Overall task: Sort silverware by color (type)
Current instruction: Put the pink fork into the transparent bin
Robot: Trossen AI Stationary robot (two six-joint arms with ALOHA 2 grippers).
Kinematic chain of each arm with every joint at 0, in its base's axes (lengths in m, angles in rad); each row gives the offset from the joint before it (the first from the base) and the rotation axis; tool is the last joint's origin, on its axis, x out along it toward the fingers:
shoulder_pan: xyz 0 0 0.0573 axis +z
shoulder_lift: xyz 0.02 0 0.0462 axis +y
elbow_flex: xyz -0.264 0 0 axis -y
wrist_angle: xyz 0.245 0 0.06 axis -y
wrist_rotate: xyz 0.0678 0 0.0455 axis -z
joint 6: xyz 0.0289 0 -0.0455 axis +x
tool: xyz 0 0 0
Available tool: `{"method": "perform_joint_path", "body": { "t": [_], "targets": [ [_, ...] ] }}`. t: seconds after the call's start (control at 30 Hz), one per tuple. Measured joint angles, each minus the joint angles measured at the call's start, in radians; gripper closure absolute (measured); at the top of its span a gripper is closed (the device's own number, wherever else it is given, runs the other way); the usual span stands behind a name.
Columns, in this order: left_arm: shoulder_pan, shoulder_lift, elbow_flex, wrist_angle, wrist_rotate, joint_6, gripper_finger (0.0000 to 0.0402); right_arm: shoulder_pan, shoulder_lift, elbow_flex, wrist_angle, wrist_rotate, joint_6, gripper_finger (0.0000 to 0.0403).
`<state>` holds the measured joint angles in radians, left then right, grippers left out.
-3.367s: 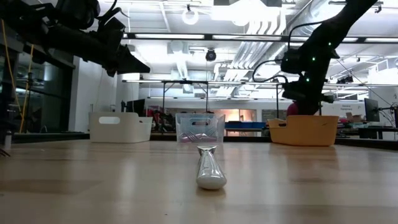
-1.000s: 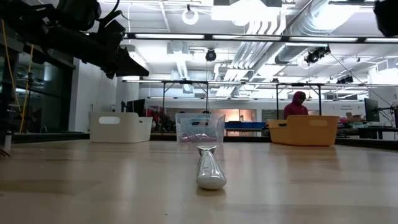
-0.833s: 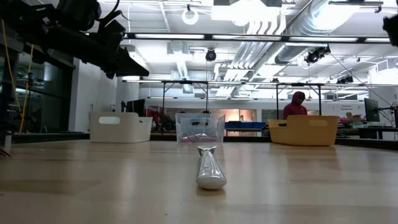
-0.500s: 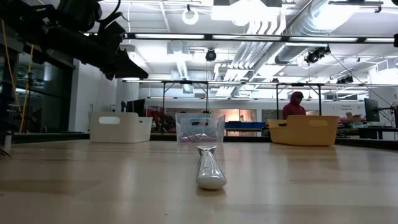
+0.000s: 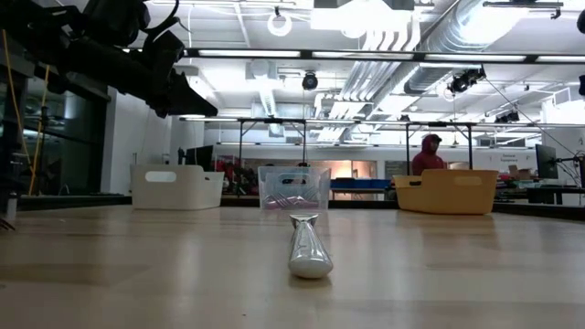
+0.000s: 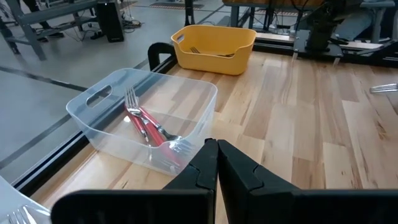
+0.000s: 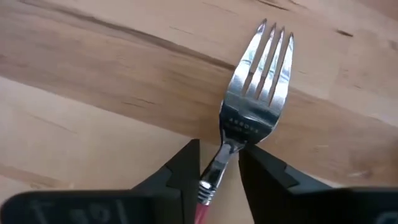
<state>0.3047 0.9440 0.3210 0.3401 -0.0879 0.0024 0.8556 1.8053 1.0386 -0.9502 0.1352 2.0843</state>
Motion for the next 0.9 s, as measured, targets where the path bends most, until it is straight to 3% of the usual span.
{"method": "perform_joint_path", "body": {
  "t": [0.27,0.57,0.9],
  "targets": [
    [0.000,0.000,0.000,0.001,0.000,0.002,0.0398,-0.075,0.000,0.000,0.008,0.053,-0.245,0.0394],
    [0.001,0.000,0.000,0.015,-0.001,0.002,0.0398,-0.274,0.000,0.081,0.005,0.148,-0.686,0.0398],
    [0.001,0.000,0.000,0.021,-0.009,0.021,0.0398,-0.641,0.000,0.275,0.081,0.249,-1.283,0.0399]
  ]
}}
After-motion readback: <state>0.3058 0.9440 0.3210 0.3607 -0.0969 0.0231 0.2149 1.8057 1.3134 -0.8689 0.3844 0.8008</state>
